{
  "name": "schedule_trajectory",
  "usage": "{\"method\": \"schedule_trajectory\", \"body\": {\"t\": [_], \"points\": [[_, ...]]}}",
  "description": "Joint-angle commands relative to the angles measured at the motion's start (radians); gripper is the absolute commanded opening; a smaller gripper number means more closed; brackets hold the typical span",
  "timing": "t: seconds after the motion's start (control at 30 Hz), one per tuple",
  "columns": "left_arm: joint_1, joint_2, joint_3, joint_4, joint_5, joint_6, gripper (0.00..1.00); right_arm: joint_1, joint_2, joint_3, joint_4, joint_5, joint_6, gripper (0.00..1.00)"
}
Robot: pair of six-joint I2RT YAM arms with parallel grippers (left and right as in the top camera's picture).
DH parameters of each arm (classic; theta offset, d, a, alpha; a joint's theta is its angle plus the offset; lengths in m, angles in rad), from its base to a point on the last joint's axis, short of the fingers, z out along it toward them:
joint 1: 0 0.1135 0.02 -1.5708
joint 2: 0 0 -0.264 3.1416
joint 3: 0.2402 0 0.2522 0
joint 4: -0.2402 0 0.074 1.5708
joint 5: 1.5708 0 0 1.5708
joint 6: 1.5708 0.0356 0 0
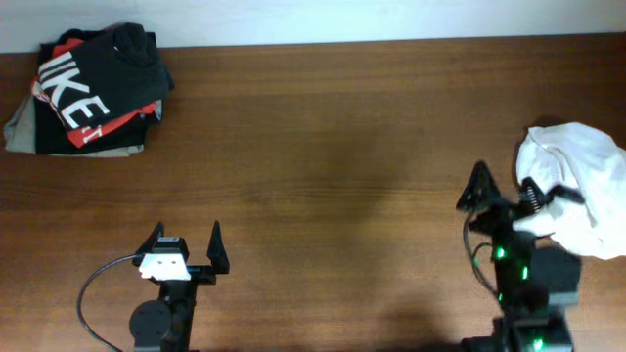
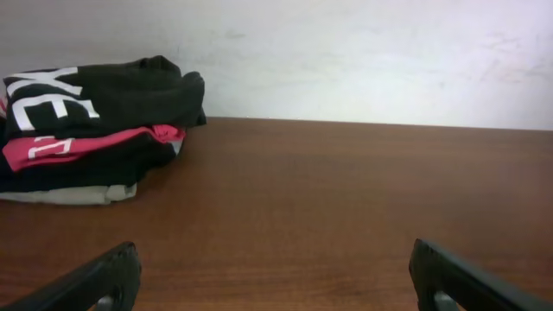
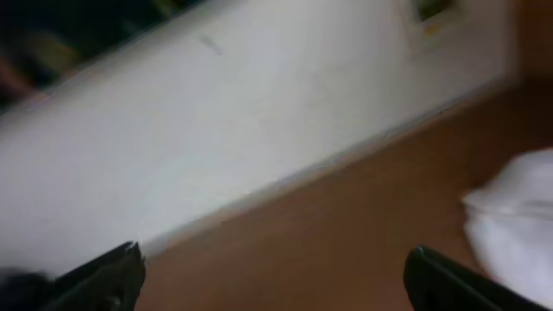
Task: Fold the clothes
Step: 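Reach the right gripper to the crumpled white T-shirt and grasp it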
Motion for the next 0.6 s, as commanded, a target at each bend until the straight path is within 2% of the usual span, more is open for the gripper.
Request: {"method": "schedule_trajectory", "body": {"t": [0.0, 0.1, 0.17, 0.23, 0.27, 0.37, 0.4, 0.47, 0.53, 0.57], "points": [[0.003, -0.006, -0.003, -0.005, -0.003, 0.011, 0.99, -0.063, 0.376, 0.336, -0.23, 0.192, -0.085, 0.99], [0.003, -0.006, -0.003, -0.005, -0.003, 0.012, 0.99, -0.277, 0.755, 0.613, -0.476, 0.13, -0.084, 0.99], [0.003, -0.006, -0.003, -0.005, -0.003, 0.011, 0.99, -0.406, 0.942, 0.694, -0.531, 0.05, -0.08, 0.99], [0.003, -0.006, -0.003, -0.005, -0.003, 0.011, 0.99, -0.498, 1.045, 0.697, -0.529, -0.061, -0.08, 0.99], [0.003, -0.006, -0.003, -0.005, -0.003, 0.012, 0.99, -0.536, 1.083, 0.697, -0.53, -0.115, -0.076, 0.99], [0.003, -0.006, -0.003, -0.005, -0.003, 0.012, 0.99, -0.64, 1.144, 0.697, -0.534, -0.158, -0.073, 0.84], [0.003, -0.006, -0.003, -0.005, -0.004, 0.012, 0.99, -0.666, 1.145, 0.697, -0.536, -0.177, -0.073, 0.84], [0.003, -0.006, -0.003, -0.005, -0.003, 0.012, 0.99, -0.674, 1.147, 0.696, -0.512, -0.203, -0.074, 0.82], [0.003, -0.006, -0.003, -0.005, -0.003, 0.012, 0.99, -0.674, 1.173, 0.696, -0.466, -0.222, -0.074, 0.68], [0.003, -0.006, -0.003, -0.005, -0.003, 0.011, 0.99, -0.674, 1.206, 0.696, -0.438, -0.273, -0.074, 0.68]]}}
